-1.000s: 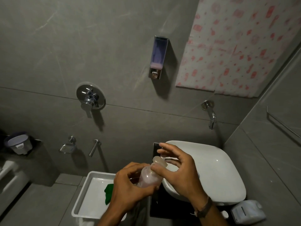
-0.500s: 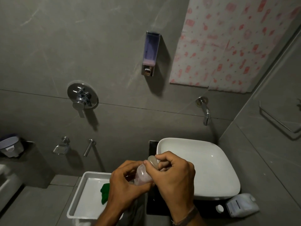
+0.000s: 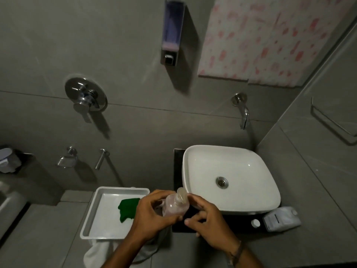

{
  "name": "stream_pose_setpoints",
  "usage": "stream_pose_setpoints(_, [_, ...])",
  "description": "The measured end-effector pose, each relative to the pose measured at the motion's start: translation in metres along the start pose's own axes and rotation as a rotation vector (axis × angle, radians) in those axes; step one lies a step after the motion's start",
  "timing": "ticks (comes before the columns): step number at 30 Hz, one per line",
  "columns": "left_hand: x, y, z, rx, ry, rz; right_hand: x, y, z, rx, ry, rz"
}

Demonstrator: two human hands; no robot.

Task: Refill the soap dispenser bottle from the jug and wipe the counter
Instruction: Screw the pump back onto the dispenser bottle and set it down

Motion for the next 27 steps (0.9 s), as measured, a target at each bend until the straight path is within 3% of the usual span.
stream_pose_setpoints(12, [-0.038,0.074,0.149,0.077,-0.368,0.15,0.009,0.007,-0.163,0.052,0.269,-0.372])
stream_pose_setpoints(27, [-0.011,0.101,0.199,0.042,-0.458,0.104,0.048,0.011,-0.205,0.137,0.345,-0.456])
Point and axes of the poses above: each hand's wrist, its own x-axis towards the middle knuckle, its own y-axis out of the palm, z = x × y, the point moved 9 cm from there along x, towards the middle knuckle, and after that the axes turned 10 degrees about -z, right-handed, at the moved point
